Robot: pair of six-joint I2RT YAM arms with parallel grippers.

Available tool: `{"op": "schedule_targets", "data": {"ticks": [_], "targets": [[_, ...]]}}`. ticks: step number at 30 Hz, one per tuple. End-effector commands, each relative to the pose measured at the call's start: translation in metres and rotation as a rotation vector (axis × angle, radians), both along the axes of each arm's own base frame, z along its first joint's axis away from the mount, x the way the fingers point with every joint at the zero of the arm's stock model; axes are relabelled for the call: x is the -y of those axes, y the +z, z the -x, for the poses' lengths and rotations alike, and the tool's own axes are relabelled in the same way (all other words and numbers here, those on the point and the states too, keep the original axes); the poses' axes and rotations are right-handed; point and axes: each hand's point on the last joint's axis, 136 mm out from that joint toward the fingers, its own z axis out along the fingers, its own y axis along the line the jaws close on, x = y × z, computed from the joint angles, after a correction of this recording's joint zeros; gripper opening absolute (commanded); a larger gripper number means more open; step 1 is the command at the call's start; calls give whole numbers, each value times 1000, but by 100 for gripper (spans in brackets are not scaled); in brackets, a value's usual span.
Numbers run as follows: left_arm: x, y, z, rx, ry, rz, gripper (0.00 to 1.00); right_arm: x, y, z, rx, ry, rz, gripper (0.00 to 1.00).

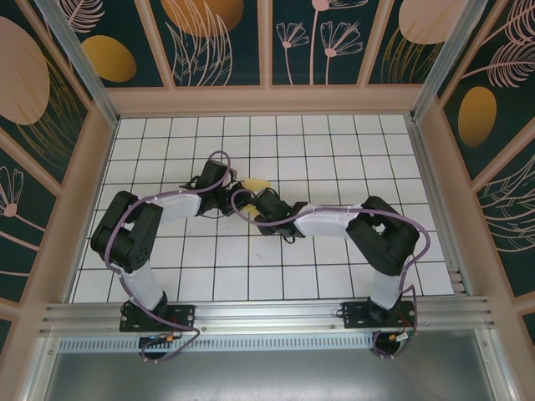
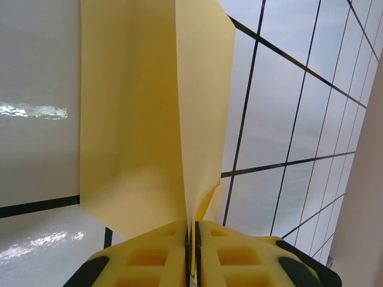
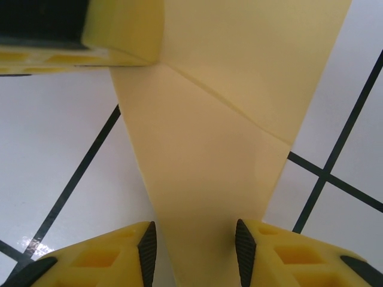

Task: Fold a paper plane with a square sheet of paper (fold left side to right side)
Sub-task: Fourth fold the wing at the center of the table.

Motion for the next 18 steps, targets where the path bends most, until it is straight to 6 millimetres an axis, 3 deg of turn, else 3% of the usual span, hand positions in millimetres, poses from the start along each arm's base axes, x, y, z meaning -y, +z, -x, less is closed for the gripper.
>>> {"op": "schedule_targets", "data": {"ticks": [1,10,15,18], "targets": [[7,14,-2,14,-17,22,14,0,4,-5,-5,-14,-28,39],[8,15,-2,15,-21,21,20,5,2,-5,-25,-24,-53,24],[8,19,-3,24,-34,13,33,6,-1,-3,-36,-15,-48,20],[13,38,-15,72,-46,18,38,4,0,-2,-41,-7,-54,19]]}}
